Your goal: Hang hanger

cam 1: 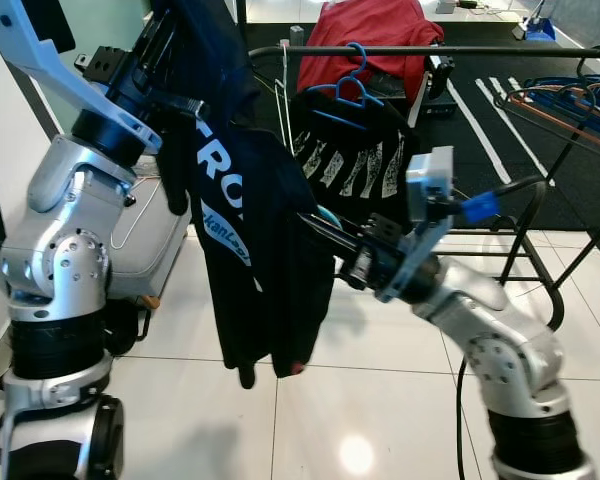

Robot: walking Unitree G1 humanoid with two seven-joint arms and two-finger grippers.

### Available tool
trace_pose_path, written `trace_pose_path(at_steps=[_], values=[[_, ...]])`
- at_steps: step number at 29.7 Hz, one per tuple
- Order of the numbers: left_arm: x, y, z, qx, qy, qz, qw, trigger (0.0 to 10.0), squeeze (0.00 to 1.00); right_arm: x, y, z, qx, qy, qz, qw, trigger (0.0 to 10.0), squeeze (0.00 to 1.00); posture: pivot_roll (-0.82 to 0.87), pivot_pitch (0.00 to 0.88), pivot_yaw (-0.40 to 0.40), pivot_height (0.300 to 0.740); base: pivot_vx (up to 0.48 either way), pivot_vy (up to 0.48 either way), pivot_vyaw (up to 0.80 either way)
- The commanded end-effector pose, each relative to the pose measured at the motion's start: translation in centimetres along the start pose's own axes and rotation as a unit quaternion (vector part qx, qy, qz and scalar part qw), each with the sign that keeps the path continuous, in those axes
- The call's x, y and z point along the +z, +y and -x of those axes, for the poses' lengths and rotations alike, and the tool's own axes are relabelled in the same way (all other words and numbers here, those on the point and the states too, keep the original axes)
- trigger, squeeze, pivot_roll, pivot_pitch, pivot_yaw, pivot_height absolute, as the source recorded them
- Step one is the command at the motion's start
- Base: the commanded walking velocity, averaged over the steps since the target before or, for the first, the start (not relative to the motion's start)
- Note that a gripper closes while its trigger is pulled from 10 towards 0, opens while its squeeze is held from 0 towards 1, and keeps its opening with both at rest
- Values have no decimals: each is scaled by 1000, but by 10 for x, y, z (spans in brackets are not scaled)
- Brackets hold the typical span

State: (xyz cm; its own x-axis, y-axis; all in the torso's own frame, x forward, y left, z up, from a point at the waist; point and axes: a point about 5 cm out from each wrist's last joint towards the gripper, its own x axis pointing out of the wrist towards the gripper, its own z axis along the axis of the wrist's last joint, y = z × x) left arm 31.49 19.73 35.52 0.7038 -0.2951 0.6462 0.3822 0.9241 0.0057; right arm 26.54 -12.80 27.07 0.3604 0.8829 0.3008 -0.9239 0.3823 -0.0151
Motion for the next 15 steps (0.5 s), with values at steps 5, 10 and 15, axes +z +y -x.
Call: trace_pose_path(at_steps=[5,10,15], values=[[-26,49,23,106,94,-104,984,10000,0,19,14,23,69,4,13,998,0,0,-130,134,37,740,0,0,0],[-32,59,29,130,119,-128,976,10000,0,22,14,29,63,12,18,998,0,0,-130,130,39,740,0,0,0],[-37,72,35,159,139,-152,965,10000,0,25,12,41,50,27,21,998,0,0,-131,126,43,740,0,0,0]])
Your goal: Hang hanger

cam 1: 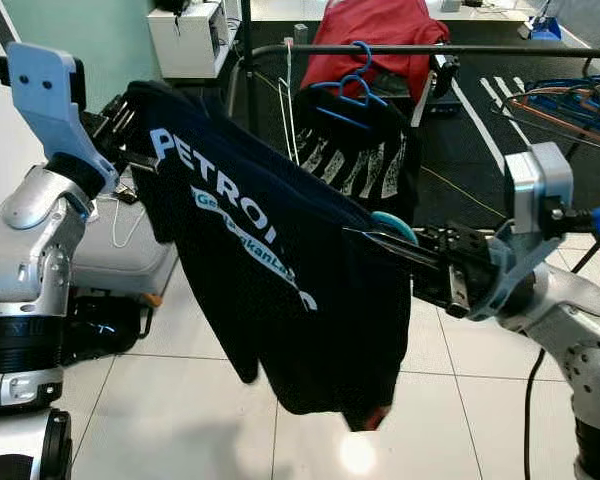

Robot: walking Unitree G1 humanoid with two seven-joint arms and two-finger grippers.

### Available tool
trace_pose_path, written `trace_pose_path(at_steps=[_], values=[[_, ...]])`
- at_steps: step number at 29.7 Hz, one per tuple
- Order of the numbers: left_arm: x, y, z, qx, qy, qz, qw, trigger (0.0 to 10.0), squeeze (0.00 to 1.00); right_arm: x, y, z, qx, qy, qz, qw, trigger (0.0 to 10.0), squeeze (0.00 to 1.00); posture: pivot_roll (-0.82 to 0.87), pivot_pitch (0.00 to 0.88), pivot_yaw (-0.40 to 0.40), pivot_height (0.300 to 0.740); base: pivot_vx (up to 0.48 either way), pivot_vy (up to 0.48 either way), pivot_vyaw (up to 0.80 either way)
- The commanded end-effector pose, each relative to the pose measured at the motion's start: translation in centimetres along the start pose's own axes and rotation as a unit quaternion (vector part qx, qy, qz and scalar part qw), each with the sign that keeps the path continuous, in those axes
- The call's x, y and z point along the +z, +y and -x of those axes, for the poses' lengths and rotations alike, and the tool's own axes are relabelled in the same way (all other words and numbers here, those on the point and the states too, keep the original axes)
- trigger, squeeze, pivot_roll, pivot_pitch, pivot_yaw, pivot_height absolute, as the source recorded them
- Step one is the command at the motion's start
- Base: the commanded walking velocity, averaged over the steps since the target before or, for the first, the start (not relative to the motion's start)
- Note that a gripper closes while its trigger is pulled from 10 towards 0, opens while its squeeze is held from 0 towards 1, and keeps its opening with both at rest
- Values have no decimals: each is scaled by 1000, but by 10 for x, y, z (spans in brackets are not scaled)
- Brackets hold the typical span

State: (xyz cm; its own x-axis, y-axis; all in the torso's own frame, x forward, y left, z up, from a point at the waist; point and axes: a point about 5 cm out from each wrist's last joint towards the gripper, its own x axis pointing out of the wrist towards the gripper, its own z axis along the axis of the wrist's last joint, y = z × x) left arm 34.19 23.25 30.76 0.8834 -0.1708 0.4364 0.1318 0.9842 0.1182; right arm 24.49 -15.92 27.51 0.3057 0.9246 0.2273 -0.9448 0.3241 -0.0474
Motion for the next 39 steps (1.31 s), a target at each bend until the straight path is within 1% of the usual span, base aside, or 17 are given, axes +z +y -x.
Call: trace_pose_path(at_steps=[1,4,11,16,18,21,22,27,29,31,32,33,34,35,36,38,39], values=[[-3,31,8,85,18,-26,996,10000,0,10,5,8,16,-9,14,1000,0,0,-131,126,43,740,0,0,0],[-3,44,10,110,18,-40,993,10000,0,9,5,16,10,7,10,1000,0,0,-133,120,43,740,0,0,0],[-2,56,12,137,23,-54,989,10000,0,9,9,18,16,10,8,1000,0,0,-130,123,48,740,0,0,0],[-6,59,14,143,35,-61,987,10000,0,29,11,17,23,-38,26,999,0,0,-132,130,49,740,0,0,0],[-8,60,15,148,39,-61,986,10000,0,40,6,19,5,-62,44,997,0,0,-135,132,48,740,0,0,0],[-10,62,16,154,42,-61,985,10000,0,46,1,21,-12,-73,55,996,0,0,-137,134,48,740,0,0,0],[-11,63,17,158,47,-59,985,10000,0,52,-5,22,-31,-89,65,993,0,0,-136,134,48,740,0,0,0],[-14,63,17,158,52,-55,984,10000,0,60,-10,24,-50,-111,78,989,0,0,-135,135,48,740,0,0,0],[-21,50,15,133,58,-35,989,10000,0,67,-29,24,-122,-126,96,980,0,0,-129,135,48,740,0,0,0],[-21,50,15,133,58,-35,989,10000,0,67,-29,24,-122,-126,96,980,0,0,-129,135,48,740,0,0,0],[-23,39,13,115,54,-18,992,10000,0,68,-38,24,-157,-126,101,974,0,0,-128,136,47,740,0,0,0],[-24,24,11,85,40,15,996,10000,0,67,-46,24,-188,-128,105,968,0,0,-125,137,45,740,0,0,0],[-24,24,11,85,40,15,996,10000,0,67,-46,24,-188,-128,105,968,0,0,-125,137,45,740,0,0,0],[-21,5,8,43,19,53,997,10000,0,66,-51,23,-207,-133,105,963,0,0,-123,138,43,740,0,0,0],[-19,-8,7,14,3,79,997,10000,0,66,-54,22,-218,-138,104,960,0,0,-123,138,43,740,0,0,0],[-10,-51,8,-83,-35,149,985,10000,0,62,-56,16,-218,-143,96,961,0,0,-121,139,43,740,0,0,0],[-6,-65,9,-114,-45,168,978,10000,0,60,-56,13,-216,-142,94,962,0,0,-121,139,43,740,0,0,0]])
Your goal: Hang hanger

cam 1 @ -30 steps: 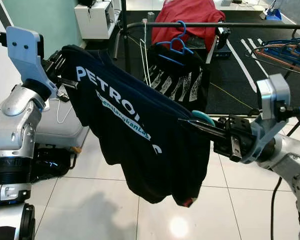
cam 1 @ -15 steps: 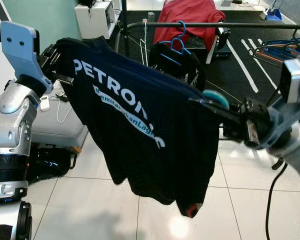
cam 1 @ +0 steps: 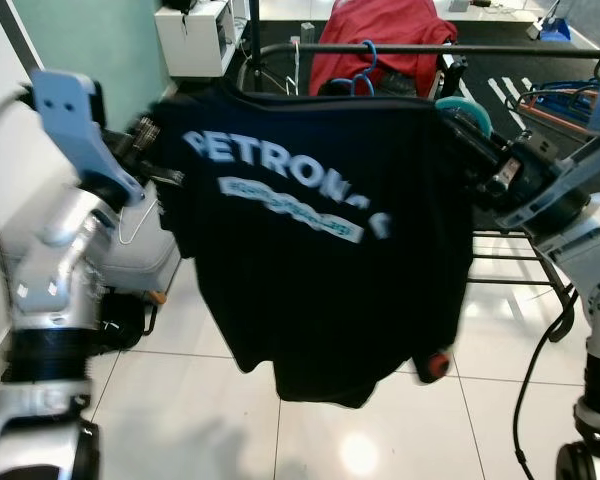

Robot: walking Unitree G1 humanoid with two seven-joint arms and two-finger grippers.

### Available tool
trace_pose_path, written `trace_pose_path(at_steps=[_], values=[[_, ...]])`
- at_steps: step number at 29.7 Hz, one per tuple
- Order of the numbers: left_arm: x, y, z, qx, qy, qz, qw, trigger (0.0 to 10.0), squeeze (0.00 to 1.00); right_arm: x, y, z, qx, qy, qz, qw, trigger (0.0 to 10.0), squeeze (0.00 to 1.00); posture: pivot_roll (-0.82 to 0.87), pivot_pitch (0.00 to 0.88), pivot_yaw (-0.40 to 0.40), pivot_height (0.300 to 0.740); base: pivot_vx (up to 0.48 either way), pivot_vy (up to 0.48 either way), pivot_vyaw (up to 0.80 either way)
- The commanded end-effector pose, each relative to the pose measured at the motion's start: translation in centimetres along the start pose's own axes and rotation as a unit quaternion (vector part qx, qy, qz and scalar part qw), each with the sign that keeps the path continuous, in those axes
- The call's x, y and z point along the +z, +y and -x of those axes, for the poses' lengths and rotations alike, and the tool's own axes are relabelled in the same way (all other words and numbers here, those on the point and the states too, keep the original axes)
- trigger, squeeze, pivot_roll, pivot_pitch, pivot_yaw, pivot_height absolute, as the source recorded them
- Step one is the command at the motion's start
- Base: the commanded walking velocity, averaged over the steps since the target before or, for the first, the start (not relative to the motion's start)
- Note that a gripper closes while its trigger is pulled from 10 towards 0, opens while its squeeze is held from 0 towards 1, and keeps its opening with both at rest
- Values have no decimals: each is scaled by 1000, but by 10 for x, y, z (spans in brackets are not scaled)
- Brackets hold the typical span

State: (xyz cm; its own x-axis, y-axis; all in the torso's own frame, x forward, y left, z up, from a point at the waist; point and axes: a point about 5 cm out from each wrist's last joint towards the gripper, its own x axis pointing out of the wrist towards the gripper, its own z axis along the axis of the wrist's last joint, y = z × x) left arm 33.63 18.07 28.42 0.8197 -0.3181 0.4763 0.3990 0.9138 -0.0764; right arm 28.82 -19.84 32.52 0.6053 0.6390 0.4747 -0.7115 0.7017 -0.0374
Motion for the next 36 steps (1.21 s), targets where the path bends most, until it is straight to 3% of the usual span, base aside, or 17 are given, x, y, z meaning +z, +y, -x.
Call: trace_pose_path(at_steps=[1,3,6,7,10,11,17,25,26,27,28,30,36], values=[[6,-14,1,-38,-17,19,999,10000,0,8,-1,-1,-7,-26,15,1000,0,0,-121,139,43,740,0,0,0],[4,-40,0,-100,-26,49,993,10000,0,-4,4,-6,4,-4,20,1000,0,0,-121,139,43,740,0,0,0],[4,-45,0,-111,-28,55,992,10000,0,-6,5,-7,6,1,22,1000,0,0,-121,139,43,740,0,0,0],[4,-56,-1,-131,-35,71,988,10000,0,-19,12,-10,22,21,19,999,0,0,-119,141,42,740,0,0,0],[5,-64,-3,-142,-42,84,985,10000,0,-33,20,-12,37,46,15,998,0,0,-119,141,42,740,0,0,0],[6,-70,-4,-149,-46,93,983,10000,0,-49,29,-14,56,79,22,995,0,0,-120,144,44,740,0,0,0],[11,-74,-6,-156,-53,103,981,10000,0,-81,46,-12,88,149,42,984,0,0,-114,145,43,740,0,0,0],[6,-72,-4,-149,-37,99,983,10000,0,-82,47,-17,72,130,20,989,0,0,-114,143,42,740,0,0,0],[-6,-70,-4,-123,-8,80,989,10000,0,-82,42,-20,28,108,-7,994,4863,0,-115,136,40,740,0,0,0],[-6,-70,-4,-123,-8,80,989,10000,0,-82,42,-20,28,108,-7,994,4863,0,-115,136,40,740,0,0,0],[-12,-69,-3,-113,6,74,991,10000,0,-83,40,-22,10,98,-24,995,10000,0,-115,136,40,740,0,0,0],[-20,-69,0,-96,23,74,992,10000,0,-87,40,-24,-5,82,-52,995,10000,0,-114,134,41,740,0,0,0],[-36,-62,7,-52,61,48,996,10000,0,-94,42,-24,-13,78,-58,995,10000,0,-106,127,43,740,0,0,533]])
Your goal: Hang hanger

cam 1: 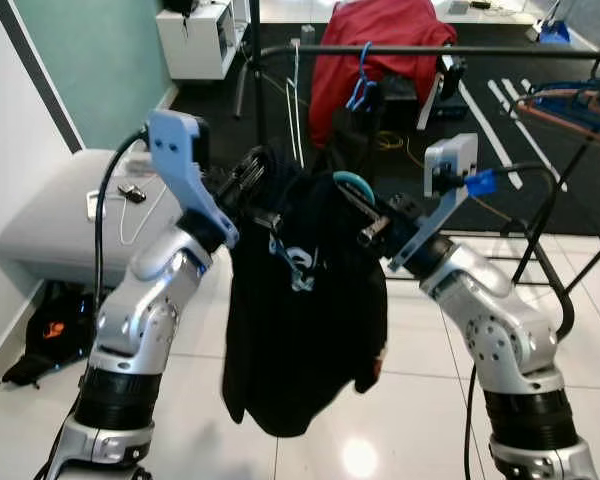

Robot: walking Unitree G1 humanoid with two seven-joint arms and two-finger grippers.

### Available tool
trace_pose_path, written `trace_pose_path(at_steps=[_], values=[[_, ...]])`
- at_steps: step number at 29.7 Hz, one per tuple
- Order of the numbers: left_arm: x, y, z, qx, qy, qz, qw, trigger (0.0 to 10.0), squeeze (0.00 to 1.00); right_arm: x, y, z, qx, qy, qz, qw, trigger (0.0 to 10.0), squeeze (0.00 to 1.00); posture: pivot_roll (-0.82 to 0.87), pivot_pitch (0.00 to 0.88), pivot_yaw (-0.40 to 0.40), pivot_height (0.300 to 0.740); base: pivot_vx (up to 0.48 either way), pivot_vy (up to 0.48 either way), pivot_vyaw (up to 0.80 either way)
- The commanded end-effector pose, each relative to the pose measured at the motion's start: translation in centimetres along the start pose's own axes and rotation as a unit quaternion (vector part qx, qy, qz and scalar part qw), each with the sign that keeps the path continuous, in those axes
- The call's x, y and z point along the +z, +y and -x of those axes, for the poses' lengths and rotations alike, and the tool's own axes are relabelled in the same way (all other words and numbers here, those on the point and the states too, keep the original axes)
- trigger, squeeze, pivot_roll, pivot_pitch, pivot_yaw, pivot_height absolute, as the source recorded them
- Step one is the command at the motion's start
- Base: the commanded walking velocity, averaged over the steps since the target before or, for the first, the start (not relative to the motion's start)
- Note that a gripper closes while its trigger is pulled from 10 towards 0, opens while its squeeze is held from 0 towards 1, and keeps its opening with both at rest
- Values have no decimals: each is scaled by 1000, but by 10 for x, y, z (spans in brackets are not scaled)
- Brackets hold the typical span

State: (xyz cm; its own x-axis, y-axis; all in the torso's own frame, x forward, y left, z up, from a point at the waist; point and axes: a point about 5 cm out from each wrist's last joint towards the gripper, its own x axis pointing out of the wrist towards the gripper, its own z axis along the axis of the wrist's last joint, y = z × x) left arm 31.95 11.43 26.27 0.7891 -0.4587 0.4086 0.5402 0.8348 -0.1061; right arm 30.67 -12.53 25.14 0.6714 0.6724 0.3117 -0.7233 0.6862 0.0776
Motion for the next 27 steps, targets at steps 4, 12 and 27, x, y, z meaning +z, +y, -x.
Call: trace_pose_path(at_steps=[4,12,27], values=[[-18,23,17,94,42,-26,994,10000,0,-1,2,-2,5,-23,-17,1000,10000,0,-103,123,41,740,0,0,800],[-20,33,27,134,45,-37,989,10000,0,3,3,-4,10,-39,-29,999,10000,0,-95,117,38,740,0,0,800],[-6,29,27,146,1,-25,989,10000,0,13,-2,-6,30,-60,-25,997,10000,0,-87,124,25,740,0,0,800]])
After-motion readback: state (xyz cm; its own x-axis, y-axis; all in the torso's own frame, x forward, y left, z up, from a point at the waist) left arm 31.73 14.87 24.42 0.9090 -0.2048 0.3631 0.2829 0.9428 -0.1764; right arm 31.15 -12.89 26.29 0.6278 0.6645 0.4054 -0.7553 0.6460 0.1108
